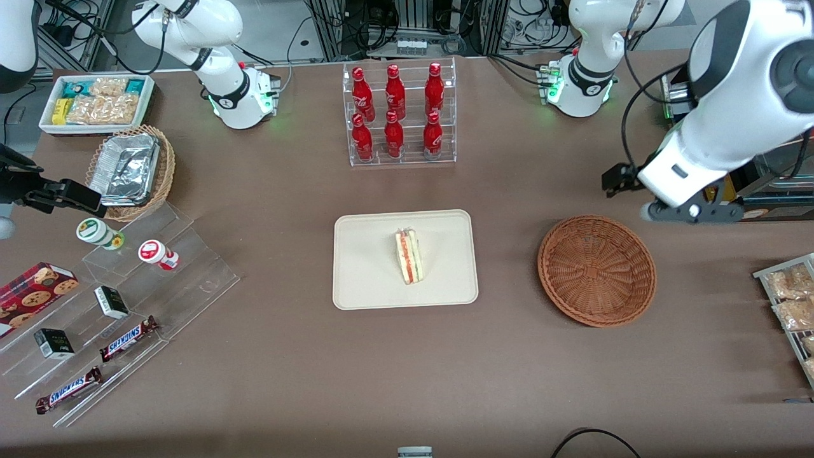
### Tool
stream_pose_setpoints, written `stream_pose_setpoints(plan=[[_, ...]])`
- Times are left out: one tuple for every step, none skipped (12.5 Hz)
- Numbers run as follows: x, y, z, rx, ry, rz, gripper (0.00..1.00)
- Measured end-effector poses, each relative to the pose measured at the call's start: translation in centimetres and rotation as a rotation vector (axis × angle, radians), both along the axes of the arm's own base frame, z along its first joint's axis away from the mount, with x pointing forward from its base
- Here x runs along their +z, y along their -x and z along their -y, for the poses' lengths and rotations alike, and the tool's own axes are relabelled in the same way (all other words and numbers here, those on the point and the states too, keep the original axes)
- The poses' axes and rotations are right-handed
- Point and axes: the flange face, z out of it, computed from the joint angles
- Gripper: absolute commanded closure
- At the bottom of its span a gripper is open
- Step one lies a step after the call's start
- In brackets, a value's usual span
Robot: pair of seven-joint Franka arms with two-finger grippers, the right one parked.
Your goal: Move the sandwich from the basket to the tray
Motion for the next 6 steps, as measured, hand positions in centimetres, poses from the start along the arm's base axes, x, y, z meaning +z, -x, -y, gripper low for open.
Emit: stream_pose_setpoints(plan=[[0.7,0.9,-0.7,0.010,-0.007,0.003,0.00],[1.4,1.8,-1.3,0.018,-0.014,0.001,0.00],[2.0,2.6,-2.0,0.030,-0.020,-0.005,0.00],[2.6,3.1,-2.8,0.046,-0.024,-0.008,0.00],[3.1,3.5,-3.8,0.064,-0.025,-0.011,0.00],[3.5,3.8,-4.8,0.080,-0.025,-0.014,0.00]])
